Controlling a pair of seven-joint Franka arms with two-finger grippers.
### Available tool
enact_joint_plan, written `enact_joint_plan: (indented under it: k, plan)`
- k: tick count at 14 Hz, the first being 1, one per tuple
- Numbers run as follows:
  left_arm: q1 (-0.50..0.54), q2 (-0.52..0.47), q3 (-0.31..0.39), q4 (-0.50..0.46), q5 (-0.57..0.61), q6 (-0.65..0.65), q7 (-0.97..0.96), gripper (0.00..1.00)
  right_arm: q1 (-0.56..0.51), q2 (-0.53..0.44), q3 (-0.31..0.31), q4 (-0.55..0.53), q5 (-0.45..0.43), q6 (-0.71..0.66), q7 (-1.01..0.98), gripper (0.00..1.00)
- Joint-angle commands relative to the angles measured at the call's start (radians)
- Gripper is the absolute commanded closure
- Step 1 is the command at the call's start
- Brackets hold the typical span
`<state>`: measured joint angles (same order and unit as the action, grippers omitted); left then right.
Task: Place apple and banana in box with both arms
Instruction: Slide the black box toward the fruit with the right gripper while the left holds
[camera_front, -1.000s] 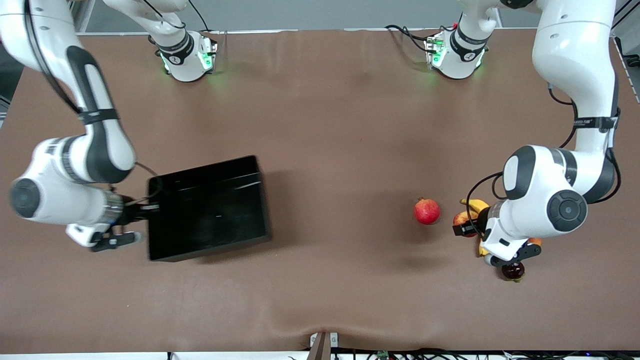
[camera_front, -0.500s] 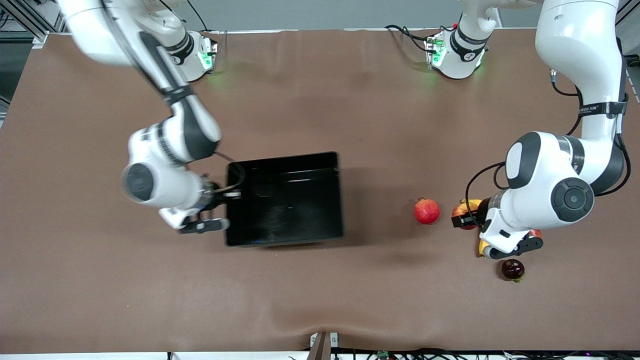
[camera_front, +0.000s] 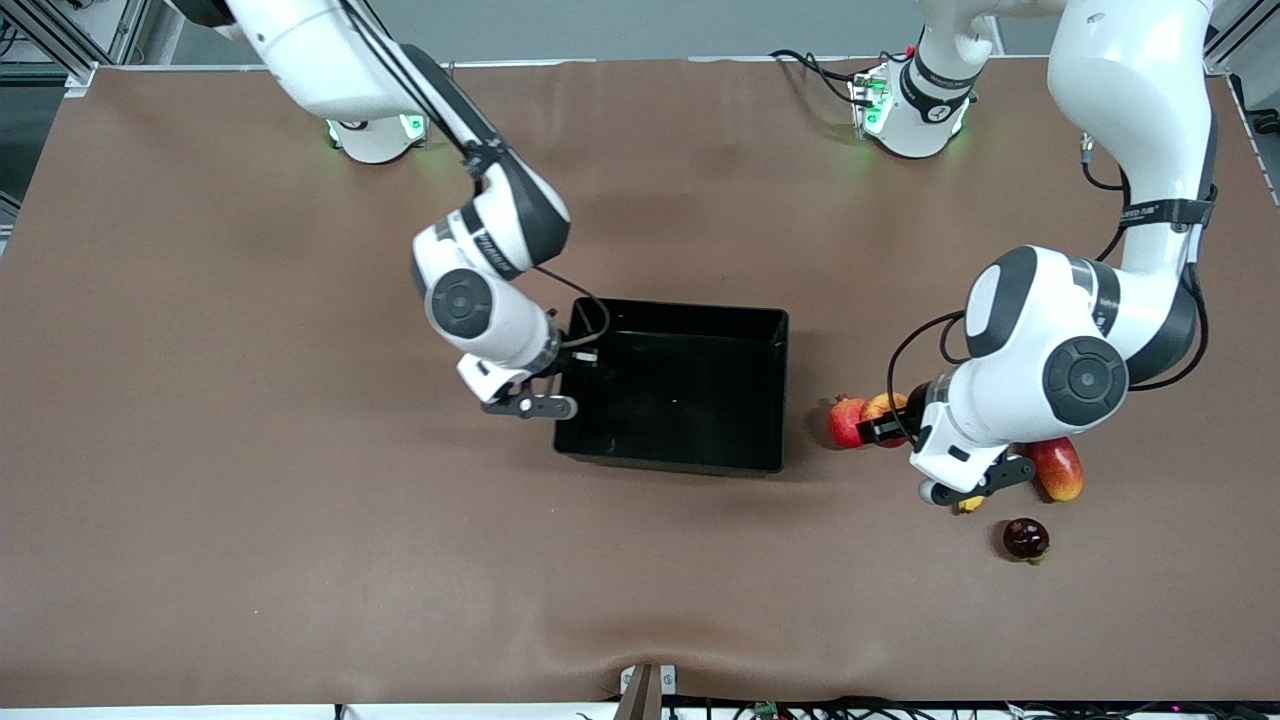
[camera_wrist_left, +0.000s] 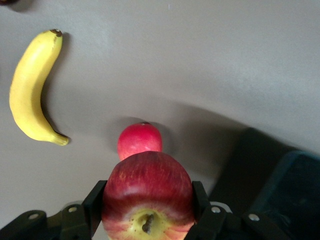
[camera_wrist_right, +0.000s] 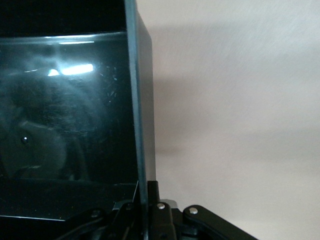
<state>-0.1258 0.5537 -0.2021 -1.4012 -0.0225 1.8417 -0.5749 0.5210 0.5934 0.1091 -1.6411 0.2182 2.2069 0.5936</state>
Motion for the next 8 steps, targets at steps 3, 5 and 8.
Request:
enact_joint_plan:
  k: [3, 5, 8]
  plan:
    - [-0.032, -0.025, -0.003, -0.015, 0.001, -0.012, -0.074, 1.00, 0.057, 0.049, -0.012, 0.018, -0.039, 0.063, 0.173, 1.00]
    - [-0.055, -0.017, -0.003, -0.013, 0.003, -0.012, -0.118, 1.00, 0.062, 0.059, -0.011, 0.026, -0.075, 0.074, 0.236, 1.00]
    - [-0.086, -0.012, -0.003, -0.013, 0.001, -0.009, -0.155, 1.00, 0.063, 0.054, -0.011, 0.026, -0.117, 0.073, 0.235, 0.00]
